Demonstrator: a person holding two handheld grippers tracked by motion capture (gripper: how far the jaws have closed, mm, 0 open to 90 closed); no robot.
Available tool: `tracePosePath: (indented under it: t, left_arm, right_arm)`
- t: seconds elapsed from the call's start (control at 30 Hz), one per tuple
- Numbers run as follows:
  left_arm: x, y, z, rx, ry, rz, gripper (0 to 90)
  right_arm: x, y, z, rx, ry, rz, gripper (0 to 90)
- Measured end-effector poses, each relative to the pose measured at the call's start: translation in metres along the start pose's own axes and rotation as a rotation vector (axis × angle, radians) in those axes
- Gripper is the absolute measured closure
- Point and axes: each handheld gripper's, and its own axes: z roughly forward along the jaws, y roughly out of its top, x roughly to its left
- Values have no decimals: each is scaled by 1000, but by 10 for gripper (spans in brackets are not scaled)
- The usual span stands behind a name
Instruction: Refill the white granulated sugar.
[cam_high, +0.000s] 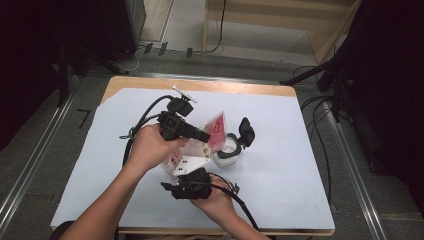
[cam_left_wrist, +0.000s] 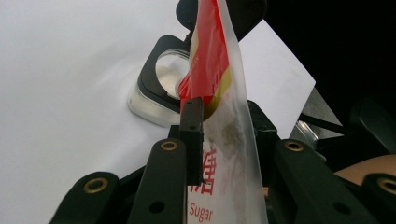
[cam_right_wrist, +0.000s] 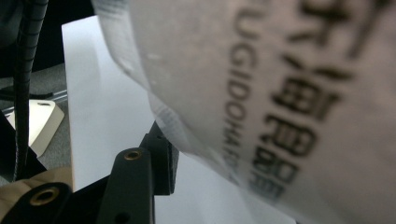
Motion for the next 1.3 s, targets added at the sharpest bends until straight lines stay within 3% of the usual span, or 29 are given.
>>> tracePosePath:
  t: [0.37,0.57,0.87,1.13,1.3]
  left_arm:
    - [13,-3,6,14,-31,-45,742]
    - [14,-4,16,53,-18,-30,744]
    - [19,-7,21,65,-25,-28,745]
    - [27,-10,23,72,-61,-59,779]
    - [28,-12,26,76,-57,-56,794]
  right_arm:
    - [-1,-9,7,30,6,-21,568]
    - [1,-14,12,51,2,-34,571]
    - [-1,-18,16,81,-5,-41,576]
    - [-1,-23,20,107,-12,-38,577]
    - [-3,-26,23,120,-18,-43,580]
